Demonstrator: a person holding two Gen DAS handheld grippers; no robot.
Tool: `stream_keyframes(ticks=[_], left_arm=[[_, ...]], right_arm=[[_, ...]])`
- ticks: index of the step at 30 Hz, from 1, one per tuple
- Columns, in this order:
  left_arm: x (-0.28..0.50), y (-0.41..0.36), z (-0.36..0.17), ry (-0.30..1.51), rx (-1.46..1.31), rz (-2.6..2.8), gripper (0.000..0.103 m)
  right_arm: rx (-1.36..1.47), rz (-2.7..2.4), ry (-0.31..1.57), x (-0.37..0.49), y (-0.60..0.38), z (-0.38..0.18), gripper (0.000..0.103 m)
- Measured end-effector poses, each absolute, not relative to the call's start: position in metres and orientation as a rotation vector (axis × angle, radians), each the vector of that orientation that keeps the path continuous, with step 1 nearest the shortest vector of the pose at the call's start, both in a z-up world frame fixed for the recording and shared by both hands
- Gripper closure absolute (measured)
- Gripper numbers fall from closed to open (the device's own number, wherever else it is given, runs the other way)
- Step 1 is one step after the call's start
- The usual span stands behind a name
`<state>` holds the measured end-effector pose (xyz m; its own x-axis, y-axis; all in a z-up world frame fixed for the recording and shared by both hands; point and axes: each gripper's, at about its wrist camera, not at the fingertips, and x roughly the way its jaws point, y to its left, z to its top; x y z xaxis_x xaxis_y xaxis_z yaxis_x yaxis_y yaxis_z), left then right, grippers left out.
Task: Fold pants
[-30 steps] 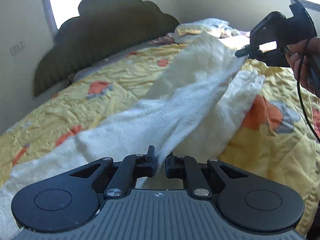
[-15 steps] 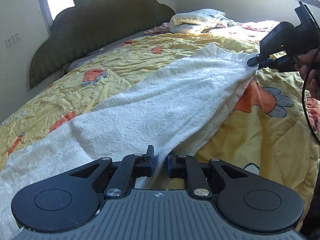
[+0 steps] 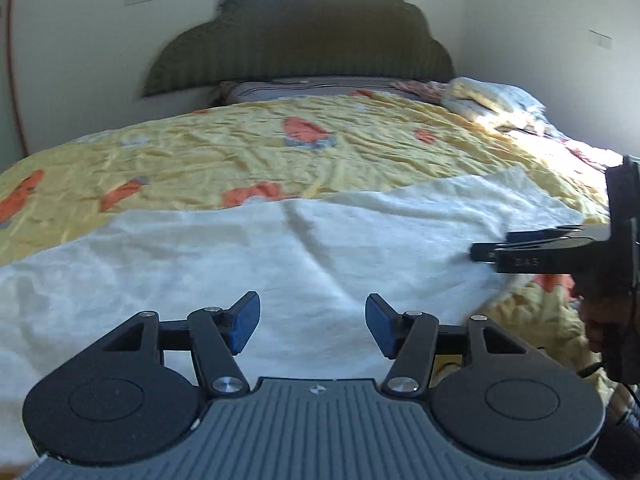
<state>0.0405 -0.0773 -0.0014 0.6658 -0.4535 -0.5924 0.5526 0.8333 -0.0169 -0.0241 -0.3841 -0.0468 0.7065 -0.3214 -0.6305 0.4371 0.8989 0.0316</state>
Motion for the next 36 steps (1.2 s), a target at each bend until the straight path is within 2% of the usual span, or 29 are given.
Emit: stream_keyframes(ticks=[2, 7, 12, 16, 18, 20, 21, 23, 25, 26, 27, 33, 36], left_arm=[[0.045, -0.042, 0.004, 0.626, 0.107, -0.467, 0.040], [0.051, 0.070, 0.017, 0.646, -0.149, -0.093, 0.039], [0.040, 0.180, 0.018, 0.640, -0.455, 0.230, 0.039], [0.041, 0.226, 0.016, 0.658, -0.608, 0.270, 0.039], [0.043, 0.239, 0.012, 0.665, -0.703, 0.234, 0.039], [0.046, 0.249, 0.007, 0.671, -0.774, 0.217, 0.041], [0.046, 0.252, 0.004, 0.670, -0.802, 0.203, 0.042], [0.051, 0.255, 0.000, 0.680, -0.846, 0.184, 0.055], [0.052, 0.253, -0.006, 0.682, -0.885, 0.162, 0.076], [0.052, 0.253, -0.007, 0.674, -0.891, 0.162, 0.083], [0.053, 0.254, -0.007, 0.660, -0.890, 0.157, 0.095], [0.059, 0.253, 0.011, 0.521, -0.779, 0.149, 0.095], [0.071, 0.251, 0.002, 0.573, -0.731, 0.165, 0.096]], right_arm=[[0.143, -0.400, 0.601, -0.019, -0.361, -0.031, 0.040], [0.006, 0.045, 0.467, 0.020, -0.258, 0.008, 0.041], [-0.193, 0.491, 0.427, 0.052, -0.127, 0.007, 0.044], [-0.458, 0.694, 0.338, 0.048, -0.034, -0.005, 0.046], [-0.565, 0.726, 0.311, 0.047, -0.007, -0.014, 0.055], [-0.644, 0.719, 0.312, 0.048, 0.011, -0.023, 0.069], [-0.671, 0.707, 0.315, 0.049, 0.016, -0.026, 0.071], [-0.713, 0.687, 0.332, 0.054, 0.019, -0.033, 0.079], [-0.695, 0.687, 0.346, 0.058, 0.017, -0.033, 0.088], [-0.676, 0.691, 0.354, 0.058, 0.014, -0.034, 0.093], [-0.667, 0.690, 0.355, 0.060, 0.013, -0.033, 0.094], [-0.633, 0.708, 0.329, 0.072, 0.026, -0.027, 0.097], [-0.612, 0.713, 0.375, 0.082, 0.033, -0.031, 0.097]])
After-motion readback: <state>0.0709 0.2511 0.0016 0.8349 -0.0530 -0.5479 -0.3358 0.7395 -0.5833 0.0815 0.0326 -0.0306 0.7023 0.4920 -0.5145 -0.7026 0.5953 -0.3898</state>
